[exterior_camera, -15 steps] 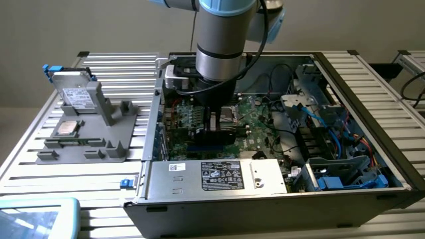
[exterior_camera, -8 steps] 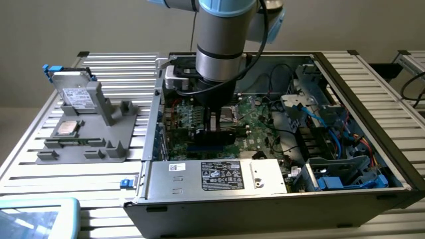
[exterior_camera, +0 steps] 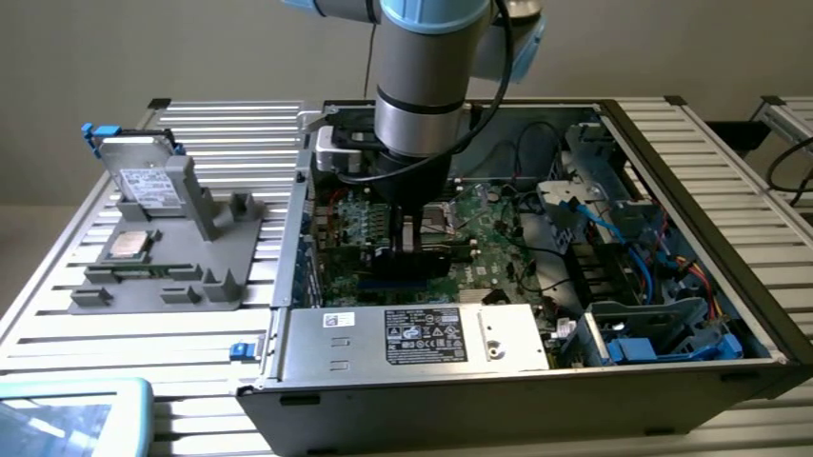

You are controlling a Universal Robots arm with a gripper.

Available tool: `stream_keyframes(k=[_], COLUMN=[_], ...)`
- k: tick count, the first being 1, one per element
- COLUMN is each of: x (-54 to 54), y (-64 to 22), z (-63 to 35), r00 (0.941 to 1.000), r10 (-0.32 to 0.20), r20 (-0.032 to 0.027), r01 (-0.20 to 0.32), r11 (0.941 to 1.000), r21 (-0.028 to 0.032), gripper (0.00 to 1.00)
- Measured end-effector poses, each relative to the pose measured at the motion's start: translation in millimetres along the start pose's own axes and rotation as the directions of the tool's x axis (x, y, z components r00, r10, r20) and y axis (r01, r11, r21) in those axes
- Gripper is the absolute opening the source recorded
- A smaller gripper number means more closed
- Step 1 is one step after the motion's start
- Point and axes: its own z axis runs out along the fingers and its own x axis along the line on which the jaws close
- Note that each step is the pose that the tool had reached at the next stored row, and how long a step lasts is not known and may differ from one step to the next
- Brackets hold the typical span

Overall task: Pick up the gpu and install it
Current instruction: 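Insert the gpu into the slot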

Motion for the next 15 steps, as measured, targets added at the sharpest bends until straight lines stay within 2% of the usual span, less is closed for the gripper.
stream_keyframes(k=[15], x=[0.2], y=[0.0], z=[0.0], r00=[0.9998], r10=[0.02], r20=[0.0042], r01=[-0.02], r11=[0.9998], r21=[-0.0009], gripper=[0.27])
